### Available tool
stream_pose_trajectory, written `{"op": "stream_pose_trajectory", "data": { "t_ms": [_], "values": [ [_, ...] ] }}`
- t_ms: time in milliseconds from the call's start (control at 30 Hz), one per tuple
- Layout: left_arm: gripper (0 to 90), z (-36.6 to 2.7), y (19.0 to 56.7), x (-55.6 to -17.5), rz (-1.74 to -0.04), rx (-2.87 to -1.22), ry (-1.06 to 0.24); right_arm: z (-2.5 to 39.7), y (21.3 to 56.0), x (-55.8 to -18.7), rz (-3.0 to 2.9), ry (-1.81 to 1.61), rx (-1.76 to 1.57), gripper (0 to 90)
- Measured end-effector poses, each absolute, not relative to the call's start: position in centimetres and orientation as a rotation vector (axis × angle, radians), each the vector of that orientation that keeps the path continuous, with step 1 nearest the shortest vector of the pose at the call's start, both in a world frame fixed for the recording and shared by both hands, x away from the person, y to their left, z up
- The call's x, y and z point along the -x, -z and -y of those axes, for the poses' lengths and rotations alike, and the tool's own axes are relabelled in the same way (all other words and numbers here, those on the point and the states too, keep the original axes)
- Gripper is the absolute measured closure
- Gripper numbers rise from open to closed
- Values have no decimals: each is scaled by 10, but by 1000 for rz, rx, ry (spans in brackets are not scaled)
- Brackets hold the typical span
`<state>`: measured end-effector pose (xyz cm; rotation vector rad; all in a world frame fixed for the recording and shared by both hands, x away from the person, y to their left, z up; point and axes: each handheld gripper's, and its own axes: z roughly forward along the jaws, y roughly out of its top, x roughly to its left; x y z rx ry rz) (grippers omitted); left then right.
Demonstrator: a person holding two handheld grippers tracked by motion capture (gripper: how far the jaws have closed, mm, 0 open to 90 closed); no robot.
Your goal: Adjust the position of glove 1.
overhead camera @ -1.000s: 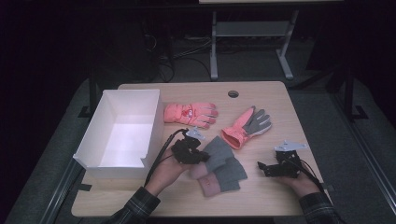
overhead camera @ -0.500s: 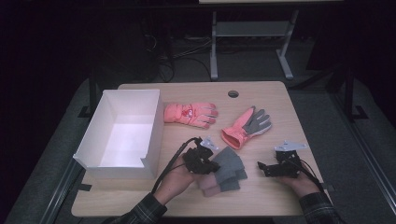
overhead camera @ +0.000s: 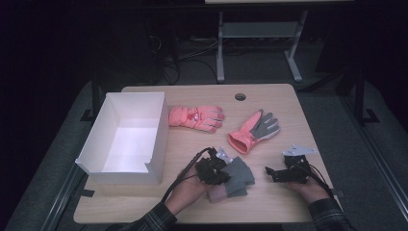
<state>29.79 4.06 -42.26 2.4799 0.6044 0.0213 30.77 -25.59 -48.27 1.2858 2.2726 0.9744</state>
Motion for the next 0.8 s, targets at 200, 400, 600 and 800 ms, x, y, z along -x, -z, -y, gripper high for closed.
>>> {"op": "stream_pose_trajectory", "data": {
  "t_ms": [200,400,600,800],
  "values": [
    [829,-37,430,-297,-612,-2485,-9,256,483,-308,-2272,-974,-1287,70],
    [693,-37,434,-297,-590,-2488,-6,256,483,-308,-2272,-975,-1286,70],
    [391,-39,429,-299,-560,-2444,-22,256,483,-308,-2272,-974,-1287,70],
    [143,-42,433,-307,-528,-2454,-4,256,483,-308,-2272,-974,-1287,70]
  ]
}}
